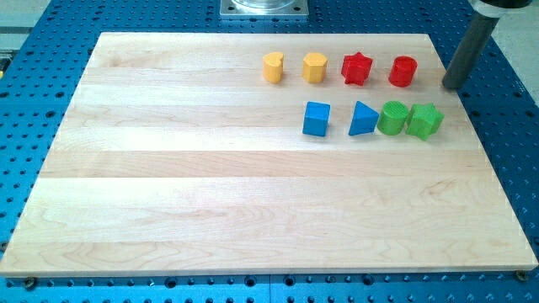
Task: Push the blue blocks into the red blocks
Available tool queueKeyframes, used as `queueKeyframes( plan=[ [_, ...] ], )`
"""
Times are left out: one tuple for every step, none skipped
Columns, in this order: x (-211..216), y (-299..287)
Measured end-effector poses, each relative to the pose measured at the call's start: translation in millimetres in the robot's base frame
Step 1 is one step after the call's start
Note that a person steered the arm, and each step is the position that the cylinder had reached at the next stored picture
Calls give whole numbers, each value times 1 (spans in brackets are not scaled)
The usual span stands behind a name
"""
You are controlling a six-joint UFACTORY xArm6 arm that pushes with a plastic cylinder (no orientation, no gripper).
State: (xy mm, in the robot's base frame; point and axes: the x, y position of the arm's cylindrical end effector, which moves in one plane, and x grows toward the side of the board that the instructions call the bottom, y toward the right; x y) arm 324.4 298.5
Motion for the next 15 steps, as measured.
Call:
queueKeyframes(
  plan=[
    [-1, 9],
    [-1, 10],
    [-4, 10],
    [-4, 10],
    [-5, 10],
    [-7, 10],
    [-10, 10],
    [-13, 10],
    [-15, 10],
    [-15, 10],
    [-15, 10],
    [-15, 10],
    [-15, 7],
    [-15, 2],
    [-15, -1]
  ],
)
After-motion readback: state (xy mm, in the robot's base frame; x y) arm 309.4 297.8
